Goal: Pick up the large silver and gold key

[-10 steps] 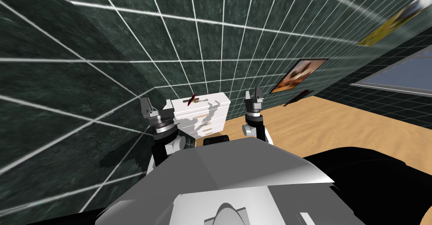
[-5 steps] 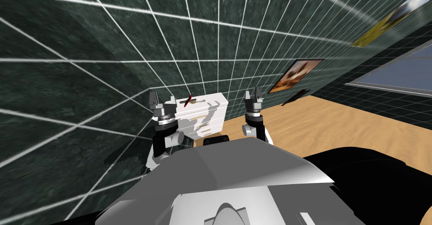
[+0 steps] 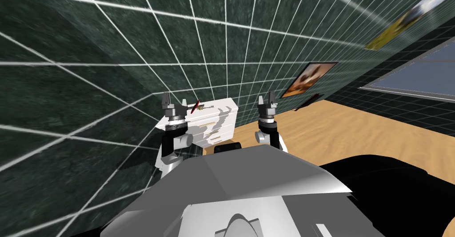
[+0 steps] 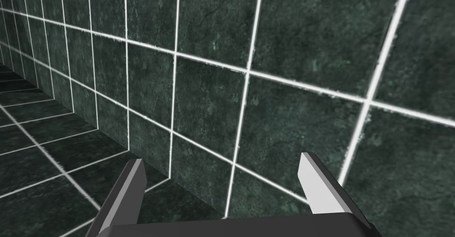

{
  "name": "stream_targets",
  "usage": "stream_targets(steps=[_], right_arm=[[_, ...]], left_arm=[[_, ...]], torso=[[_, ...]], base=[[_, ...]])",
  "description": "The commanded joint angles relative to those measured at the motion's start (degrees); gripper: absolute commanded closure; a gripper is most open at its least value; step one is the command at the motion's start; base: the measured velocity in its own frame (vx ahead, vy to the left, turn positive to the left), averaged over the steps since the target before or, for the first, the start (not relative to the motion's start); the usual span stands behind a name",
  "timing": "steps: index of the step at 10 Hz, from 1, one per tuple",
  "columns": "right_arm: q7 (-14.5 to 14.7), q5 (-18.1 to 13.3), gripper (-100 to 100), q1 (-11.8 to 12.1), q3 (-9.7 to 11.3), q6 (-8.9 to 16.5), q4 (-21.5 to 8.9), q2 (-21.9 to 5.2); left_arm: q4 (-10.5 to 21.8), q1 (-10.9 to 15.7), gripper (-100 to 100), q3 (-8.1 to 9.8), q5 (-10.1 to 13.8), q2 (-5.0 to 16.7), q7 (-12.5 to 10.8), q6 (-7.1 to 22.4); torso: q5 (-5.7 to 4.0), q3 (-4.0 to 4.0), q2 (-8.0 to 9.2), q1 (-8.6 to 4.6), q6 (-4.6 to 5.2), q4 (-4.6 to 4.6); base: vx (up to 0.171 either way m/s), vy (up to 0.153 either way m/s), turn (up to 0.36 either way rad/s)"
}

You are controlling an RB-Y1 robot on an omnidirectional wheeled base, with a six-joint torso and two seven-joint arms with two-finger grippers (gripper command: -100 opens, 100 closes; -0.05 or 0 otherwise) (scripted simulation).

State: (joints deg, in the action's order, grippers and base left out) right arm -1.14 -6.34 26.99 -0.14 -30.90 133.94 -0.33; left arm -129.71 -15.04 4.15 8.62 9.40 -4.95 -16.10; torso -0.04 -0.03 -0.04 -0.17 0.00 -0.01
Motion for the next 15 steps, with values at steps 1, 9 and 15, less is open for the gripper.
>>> stream_targets(steps=[1,9,15], right_arm=[[0.0,0.0,0,0.0,0.0,0.0,0.0,0.0],[0.0,0.0,0,0.0,0.0,0.0,0.0,0.0],[0.0,0.0,0,0.0,0.0,0.0,0.0,0.0]], left_arm=[[1.26,2.86,-100,0.67,0.77,0.45,-0.39,2.86],[5.49,13.49,-100,2.98,3.06,1.39,-1.84,16.43],[8.94,20.59,-100,4.53,4.47,1.61,-2.85,25.46]], torso=[[0.0,0.0,0.0,0.0,0.0,0.0],[0.01,0.02,0.04,0.02,0.0,0.01],[0.0,0.02,0.03,0.03,-0.01,0.01]], base=[[0.007,-0.055,-0.039],[0.002,-0.044,-0.028],[-0.001,-0.034,-0.019]])
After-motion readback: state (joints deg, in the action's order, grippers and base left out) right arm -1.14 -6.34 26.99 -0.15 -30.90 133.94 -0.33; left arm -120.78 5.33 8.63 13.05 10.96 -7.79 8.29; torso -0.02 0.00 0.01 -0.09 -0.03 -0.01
